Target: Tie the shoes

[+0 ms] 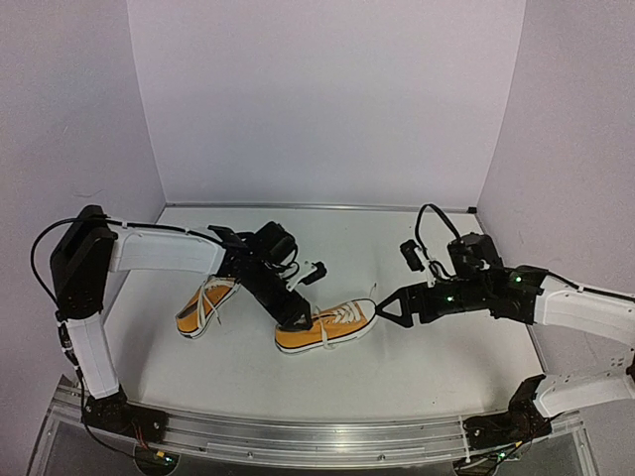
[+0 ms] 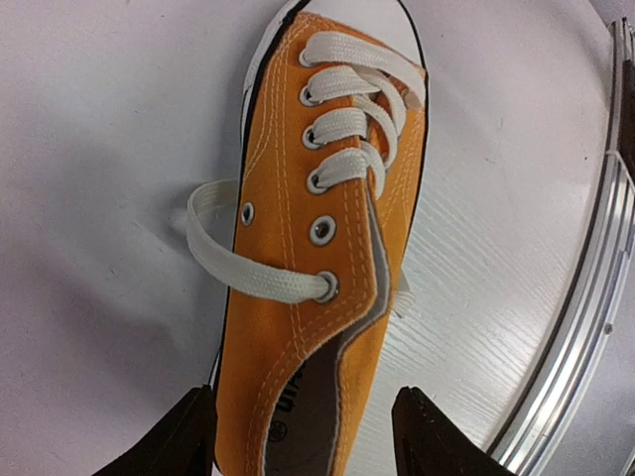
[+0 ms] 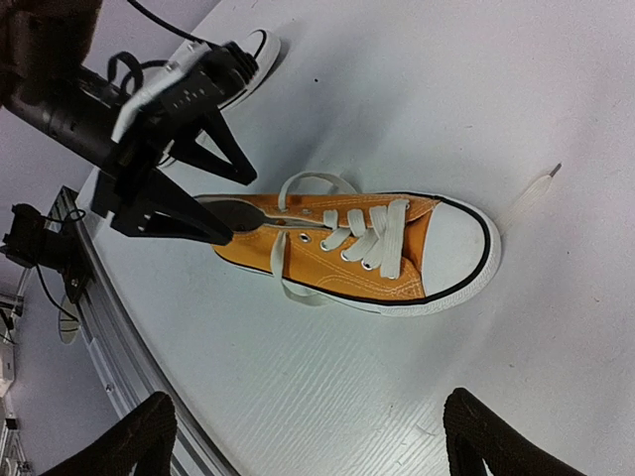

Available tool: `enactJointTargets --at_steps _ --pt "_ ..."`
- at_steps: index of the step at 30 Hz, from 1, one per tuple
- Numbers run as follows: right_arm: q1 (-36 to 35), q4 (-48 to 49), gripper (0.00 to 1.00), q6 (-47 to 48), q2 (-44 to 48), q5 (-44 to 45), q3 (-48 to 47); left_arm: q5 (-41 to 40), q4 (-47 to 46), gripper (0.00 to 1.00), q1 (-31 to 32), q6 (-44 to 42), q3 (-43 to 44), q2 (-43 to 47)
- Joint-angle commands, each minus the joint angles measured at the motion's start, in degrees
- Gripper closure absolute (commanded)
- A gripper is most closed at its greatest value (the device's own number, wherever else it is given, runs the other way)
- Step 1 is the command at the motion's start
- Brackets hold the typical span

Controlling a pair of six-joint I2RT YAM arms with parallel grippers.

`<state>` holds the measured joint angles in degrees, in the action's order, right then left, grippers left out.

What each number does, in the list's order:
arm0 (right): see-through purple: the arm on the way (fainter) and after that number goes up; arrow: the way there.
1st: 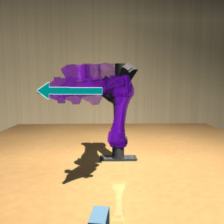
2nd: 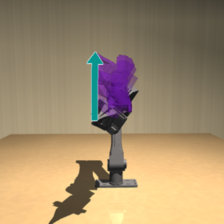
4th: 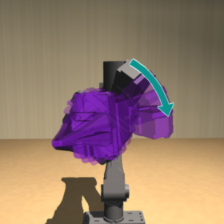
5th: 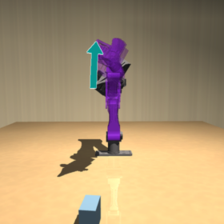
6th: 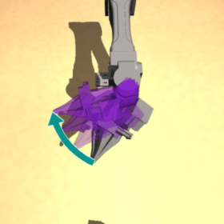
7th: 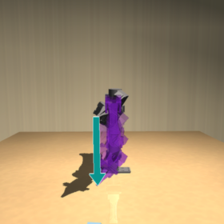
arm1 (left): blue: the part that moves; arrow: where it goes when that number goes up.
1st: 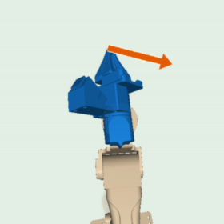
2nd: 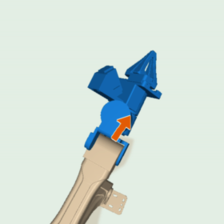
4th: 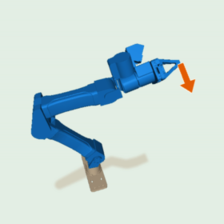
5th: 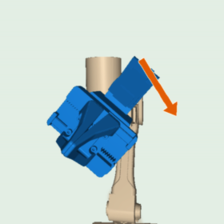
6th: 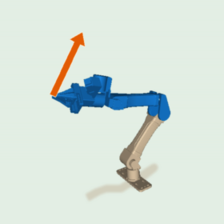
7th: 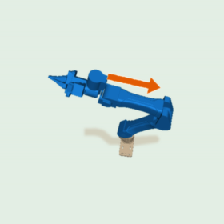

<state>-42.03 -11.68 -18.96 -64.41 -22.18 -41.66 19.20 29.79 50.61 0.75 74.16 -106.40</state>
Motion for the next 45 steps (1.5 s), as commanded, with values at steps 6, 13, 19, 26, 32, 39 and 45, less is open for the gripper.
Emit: enactJointTargets --at_steps 6,13,19,26,32,39,45 --pt "0.63 2.37 0.11 -3.42 0.88 1.44 1.6 -5.64 3.03 0.58 1.45 -1.63 7.09 -7.46" --pt "0.69 3.43 0.11 -4.61 1.35 2.33 2.59 -5.39 0.84 1.0 -0.63 3.96 6.99 -1.94" --pt "0.73 8.45 0.14 -7.15 -0.6 2.9 4.81 -5.51 -0.84 1.0 -4.64 8.55 6.93 7.85" --pt "0.73 24.07 0.24 -8.11 -7.05 3.21 7.73 -4.83 -0.11 1.0 -6.08 11.16 8.92 13.2" --pt "-0.03 37.26 0.32 -11.17 -17.39 2.14 7.68 -4.64 -1.06 1.0 -6.65 12.8 9.66 15.82" --pt "-6.51 50.03 0.33 -12.17 -31.58 1.04 3.96 -5.95 -1.19 1.0 -7.2 13.83 11.03 17.56" --pt "-10.64 56.0 0.32 -13.26 -40.85 3.89 1.39 -6.69 -1.1 1.0 -7.71 14.21 12.18 19.51"
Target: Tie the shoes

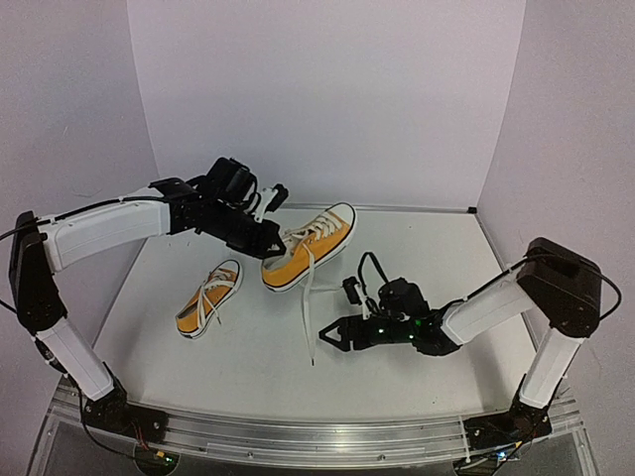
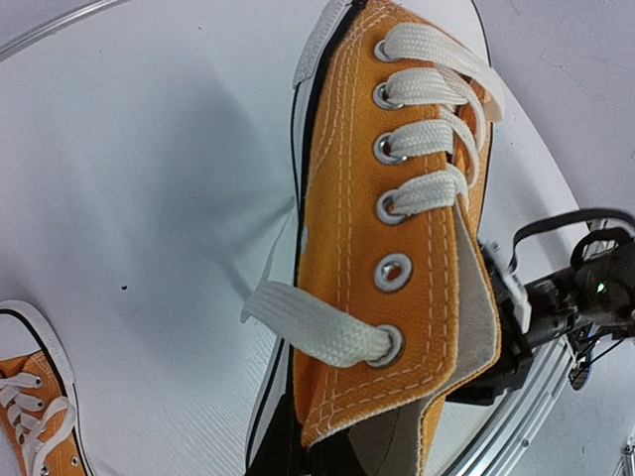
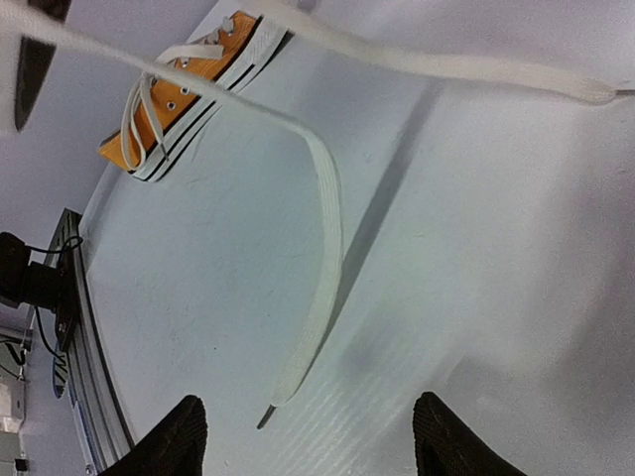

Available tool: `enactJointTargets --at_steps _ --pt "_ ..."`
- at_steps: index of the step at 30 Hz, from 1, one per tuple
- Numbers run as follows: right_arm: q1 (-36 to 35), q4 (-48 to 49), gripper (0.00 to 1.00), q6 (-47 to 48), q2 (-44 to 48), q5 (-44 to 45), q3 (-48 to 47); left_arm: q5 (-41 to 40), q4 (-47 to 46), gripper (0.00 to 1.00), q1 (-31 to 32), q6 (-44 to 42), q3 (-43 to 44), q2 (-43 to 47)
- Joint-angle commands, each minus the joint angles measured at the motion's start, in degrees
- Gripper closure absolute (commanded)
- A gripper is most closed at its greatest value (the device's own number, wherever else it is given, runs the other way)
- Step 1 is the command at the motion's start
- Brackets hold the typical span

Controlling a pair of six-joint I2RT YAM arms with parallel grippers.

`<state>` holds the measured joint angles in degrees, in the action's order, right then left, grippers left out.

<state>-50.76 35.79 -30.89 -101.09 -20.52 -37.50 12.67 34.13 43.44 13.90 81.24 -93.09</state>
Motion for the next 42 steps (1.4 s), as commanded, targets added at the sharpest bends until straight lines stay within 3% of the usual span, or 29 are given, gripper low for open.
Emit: enactJointTargets --at_steps 1,11,15,18,19,24,27,31,35,39,42 --pt "-2.33 9.44 0.32 -1.32 -5.07 3.35 -3.05 0.0 -5.58 1.0 -0.57 1.15 4.98 6.5" --pt "-4.04 17.19 0.39 -1.68 -18.23 5.45 -12.13 -0.22 -6.75 1.0 -1.04 1.92 3.83 8.52" --pt "-4.32 17.87 0.59 -2.59 -21.11 3.56 -15.27 -1.27 -6.8 1.0 -1.59 2.07 3.22 9.47" --pt "-4.65 17.65 0.94 -3.6 -20.5 2.33 -16.38 -3.52 -6.37 1.0 -2.39 2.8 2.33 10.39" --pt "-4.9 16.85 1.0 -3.68 -20.06 1.97 -17.26 -5.32 -5.74 1.0 -2.72 3.08 2.11 10.67" --pt "-8.12 13.69 1.0 -2.26 -19.07 0.23 -24.08 -21.72 -0.9 1.0 -4.33 3.8 1.99 14.07" --pt "-8.83 13.74 1.0 -3.75 -18.64 -1.41 -27.5 -26.82 0.91 1.0 -4.5 1.31 2.99 16.79" --pt "-8.73 14.52 1.0 -4.55 -14.2 -0.8 -24.36 -21.27 2.95 1.0 -4.45 -0.94 4.48 15.95" --pt "-6.88 14.35 1.0 -5.84 -4.57 1.87 -13.31 -13.5 0.39 1.0 -4.35 1.21 0.51 12.84" --pt "-1.14 13.14 1.0 -9.06 10.96 5.02 2.72 -7.9 -7.13 1.0 -3.69 6.08 -8.92 12.59" --pt "1.07 3.36 1.0 -8.15 23.8 9.01 9.31 -4.73 -15.05 1.0 -1.16 11.1 -14.99 12.04"
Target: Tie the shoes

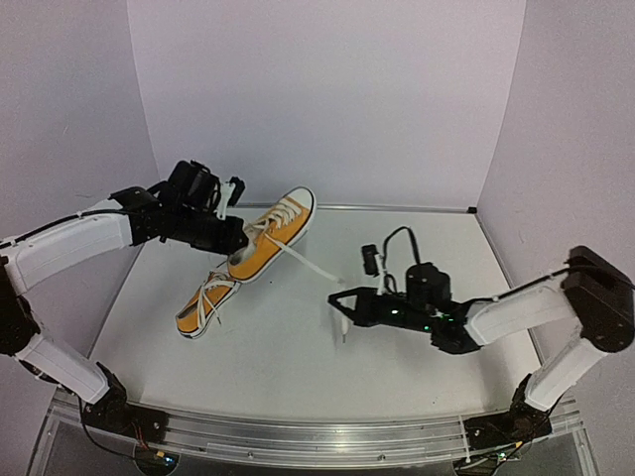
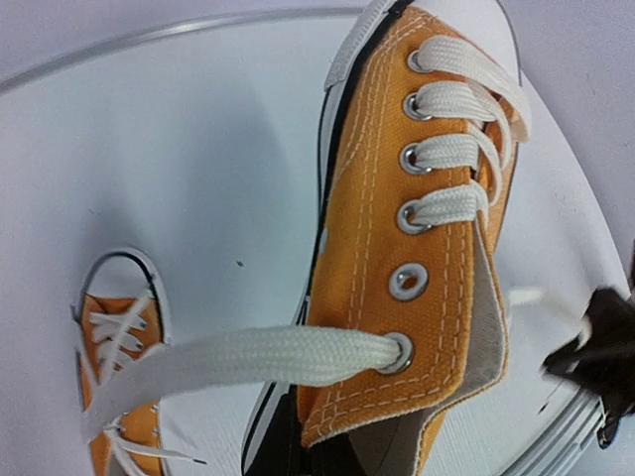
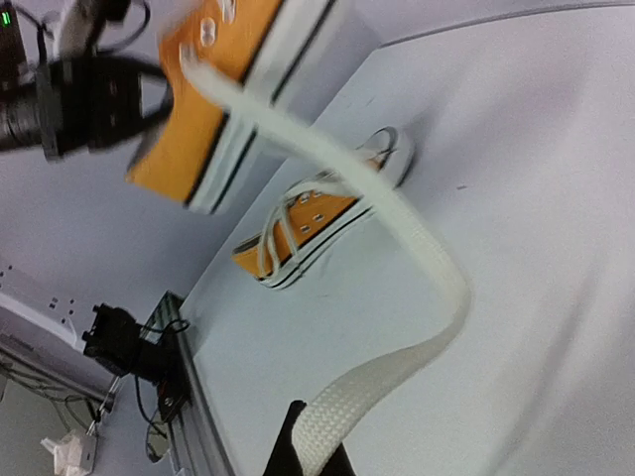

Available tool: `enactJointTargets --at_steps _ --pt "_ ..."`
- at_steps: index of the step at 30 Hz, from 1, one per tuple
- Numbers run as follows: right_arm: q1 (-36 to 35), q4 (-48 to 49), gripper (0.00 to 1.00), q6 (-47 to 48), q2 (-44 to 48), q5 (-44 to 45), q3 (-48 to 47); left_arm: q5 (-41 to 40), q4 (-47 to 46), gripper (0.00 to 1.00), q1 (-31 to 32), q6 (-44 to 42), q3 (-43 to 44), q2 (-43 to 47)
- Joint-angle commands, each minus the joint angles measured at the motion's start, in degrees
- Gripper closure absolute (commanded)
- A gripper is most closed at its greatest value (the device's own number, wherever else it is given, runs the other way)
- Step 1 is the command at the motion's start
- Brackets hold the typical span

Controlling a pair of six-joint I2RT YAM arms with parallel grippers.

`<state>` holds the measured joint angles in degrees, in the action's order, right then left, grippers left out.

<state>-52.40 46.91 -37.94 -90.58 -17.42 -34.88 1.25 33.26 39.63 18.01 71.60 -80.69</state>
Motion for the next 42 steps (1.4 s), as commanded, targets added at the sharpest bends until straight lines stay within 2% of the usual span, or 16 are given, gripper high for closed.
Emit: enactJointTargets --at_steps 1,3,8,13,17,23,28,29,32,36,39,42 --pt "2.82 -11.97 1.0 -0.21 17.12 7.3 7.39 7.33 -17.34 1.0 4.38 8.57 -7.18 -0.94" --pt "2.91 -18.23 1.0 1.3 23.22 8.95 7.44 4.6 -21.73 1.0 8.39 12.44 -8.96 -2.85" --pt "3.87 -31.34 1.0 3.91 30.52 13.77 5.92 -3.96 -22.47 1.0 16.49 23.64 -7.47 -10.5" --pt "4.93 -34.8 1.0 4.79 31.76 13.86 5.05 -12.82 -24.22 1.0 23.3 34.15 -4.61 -16.91" --pt "5.25 -36.75 1.0 5.65 31.22 13.76 3.73 -19.82 -20.97 1.0 26.51 42.6 1.0 -23.26" --pt "5.88 -39.1 1.0 7.6 31.25 13.83 1.23 -22.03 -21.26 1.0 27.4 50.6 6.71 -30.33" --pt "6.43 -41.09 1.0 8.88 31.93 14.35 0.24 -20.56 -18.62 0.99 27.46 49.33 8.75 -32.14" --pt "6.55 -41.38 1.0 9.03 32.16 14.53 0.2 -20.05 -19.28 0.96 27.54 49.22 7.81 -31.76" --pt "6.95 -41.75 1.0 9.41 31.96 14.38 -0.25 -17.8 -22.41 0.77 28.2 48.19 5.43 -30.49" --pt "7.26 -41.9 1.0 10.39 29.62 13.59 -1.88 -17.33 -22.99 0.66 29.53 41.57 5.18 -28.36" --pt "7.49 -42.46 1.0 11.01 28.33 13.38 -3.41 -20.49 -18.98 0.58 29.04 33.42 5.23 -23.61" --pt "8.0 -43.3 1.0 11.73 27.51 13.11 -5.2 -16.48 -17.73 0.52 24.26 27.51 1.79 -17.24"
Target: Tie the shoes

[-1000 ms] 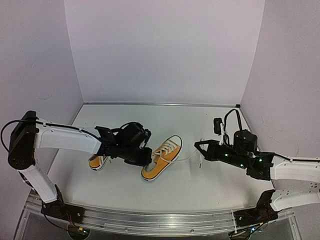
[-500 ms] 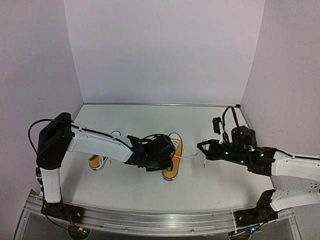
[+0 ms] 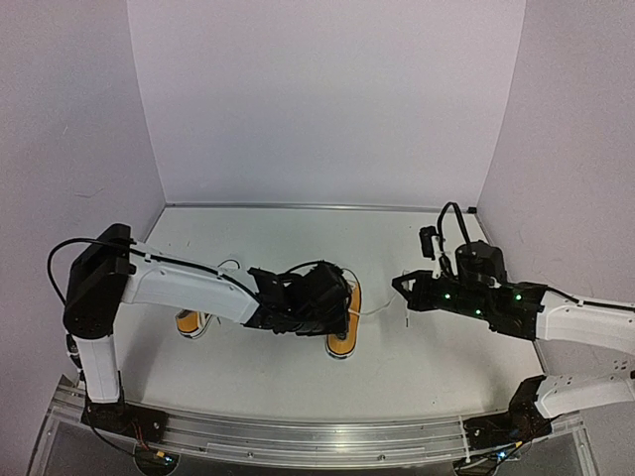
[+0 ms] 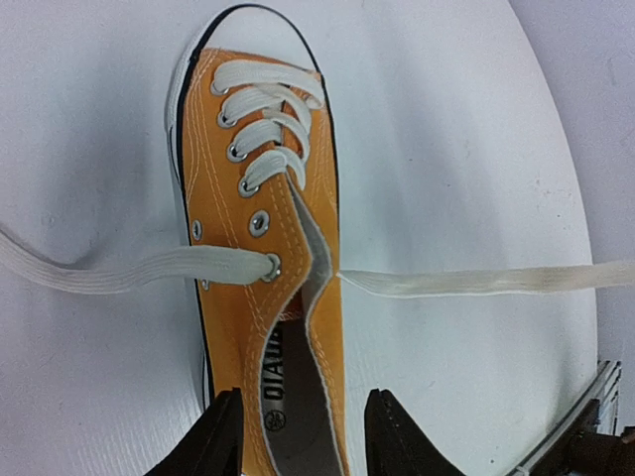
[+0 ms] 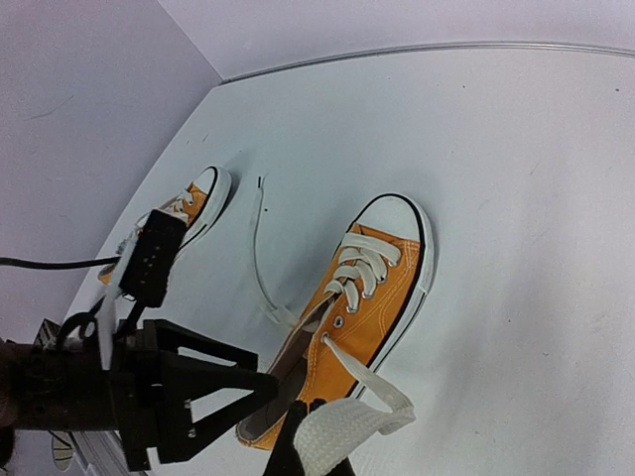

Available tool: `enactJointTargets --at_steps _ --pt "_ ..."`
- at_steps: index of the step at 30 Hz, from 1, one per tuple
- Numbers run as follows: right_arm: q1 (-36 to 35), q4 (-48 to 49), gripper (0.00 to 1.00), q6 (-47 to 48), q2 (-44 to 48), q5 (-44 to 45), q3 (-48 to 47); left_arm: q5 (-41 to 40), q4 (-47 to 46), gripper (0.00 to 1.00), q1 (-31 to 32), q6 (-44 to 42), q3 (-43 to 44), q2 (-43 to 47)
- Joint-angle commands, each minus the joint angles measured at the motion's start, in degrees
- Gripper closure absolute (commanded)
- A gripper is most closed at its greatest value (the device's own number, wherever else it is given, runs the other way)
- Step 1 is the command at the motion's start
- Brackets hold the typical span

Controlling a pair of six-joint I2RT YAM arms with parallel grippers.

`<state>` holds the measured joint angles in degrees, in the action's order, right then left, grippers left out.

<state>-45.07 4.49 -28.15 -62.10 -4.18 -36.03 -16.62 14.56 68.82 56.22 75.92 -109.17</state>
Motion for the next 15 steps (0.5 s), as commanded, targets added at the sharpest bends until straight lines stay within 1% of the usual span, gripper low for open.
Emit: enactJointTargets --at_steps 1,3,4,6,9,11,12,15 --pt "0.87 -1.38 1.0 2.36 -1.39 -0.27 -4.46 4.77 -0.52 0.5 -8.62 -11.83 -5.9 14.33" --pt "1.38 -2.14 1.0 2.92 -2.24 -0.42 -5.45 11.69 -4.97 0.46 -14.96 -12.63 -11.96 18.39" --pt "1.67 -2.57 1.0 3.18 -2.77 -0.47 -5.89 13.77 -6.06 0.43 -18.16 -13.64 -14.4 19.92" --pt "2.26 -3.15 1.0 3.41 -3.46 -0.83 -6.54 15.63 -4.24 0.42 -21.84 -16.4 -15.04 20.13" --pt "3.22 -4.25 1.0 3.85 -4.64 -1.8 -7.44 14.37 1.3 0.43 -23.89 -21.43 -12.24 17.08" --pt "3.63 -4.51 1.0 4.23 -5.12 -2.29 -7.73 13.03 3.57 0.44 -24.29 -22.92 -10.33 14.6" --pt "3.9 -5.73 1.0 4.31 -5.14 -2.59 -7.74 12.32 3.57 0.48 -24.33 -23.23 -9.95 13.34" --pt "5.06 -7.1 1.0 4.44 -5.11 -3.61 -7.91 10.25 3.65 0.55 -24.46 -23.73 -8.6 10.12"
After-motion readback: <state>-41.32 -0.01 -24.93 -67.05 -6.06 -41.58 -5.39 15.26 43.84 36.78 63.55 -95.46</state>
